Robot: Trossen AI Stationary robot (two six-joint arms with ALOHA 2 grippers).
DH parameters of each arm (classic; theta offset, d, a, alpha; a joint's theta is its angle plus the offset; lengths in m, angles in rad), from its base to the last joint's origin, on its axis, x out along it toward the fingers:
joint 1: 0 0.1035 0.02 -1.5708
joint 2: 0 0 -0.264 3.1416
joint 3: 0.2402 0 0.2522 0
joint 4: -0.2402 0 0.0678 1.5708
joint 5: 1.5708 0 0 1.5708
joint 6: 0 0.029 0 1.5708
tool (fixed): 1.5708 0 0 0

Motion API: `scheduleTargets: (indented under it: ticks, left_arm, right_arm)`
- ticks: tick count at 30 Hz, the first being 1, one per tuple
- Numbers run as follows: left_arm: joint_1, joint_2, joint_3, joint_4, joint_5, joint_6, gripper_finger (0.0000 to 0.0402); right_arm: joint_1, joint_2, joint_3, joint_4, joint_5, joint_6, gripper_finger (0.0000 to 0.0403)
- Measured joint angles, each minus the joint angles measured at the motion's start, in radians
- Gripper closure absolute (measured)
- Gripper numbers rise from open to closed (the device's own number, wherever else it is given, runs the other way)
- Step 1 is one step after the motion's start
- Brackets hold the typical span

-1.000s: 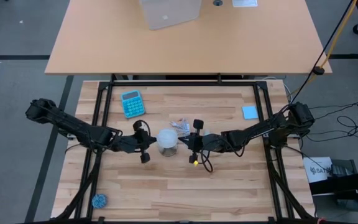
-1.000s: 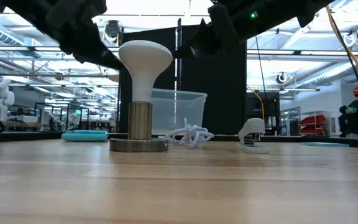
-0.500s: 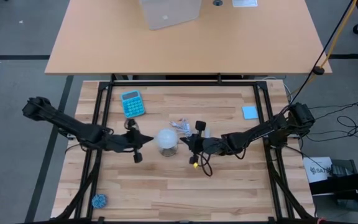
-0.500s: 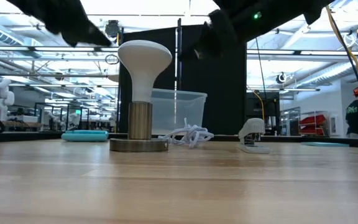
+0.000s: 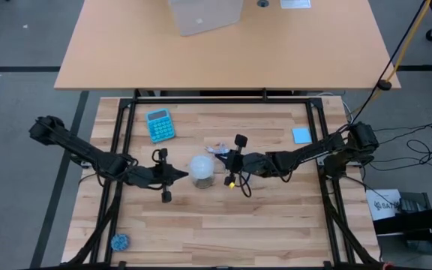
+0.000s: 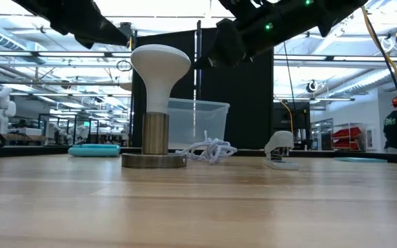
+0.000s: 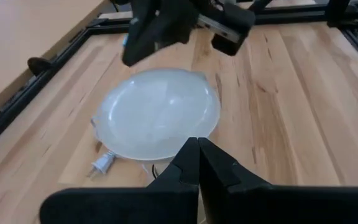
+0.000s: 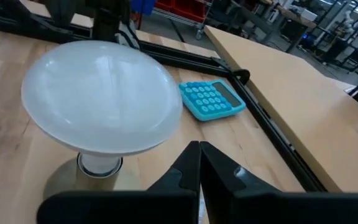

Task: Screw lightbulb
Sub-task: Insert the light bulb into the lamp

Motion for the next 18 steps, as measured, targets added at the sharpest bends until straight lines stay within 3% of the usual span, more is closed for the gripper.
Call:
scheduleTargets:
  ticks: [11, 18]
  left_arm:
    - [0.01, 0.015, -0.016, 0.076, 0.0, 0.004, 0.0402]
    - [0.013, -0.006, -0.256, 0.589, -0.011, 0.066, 0.0402]
  right_arm:
    - [-0.003, 0.0, 0.0, 0.023, -0.033, -0.005, 0.0403]
    - [-0.011, 0.0, 0.0, 0.039, -0.029, -0.016, 0.0403]
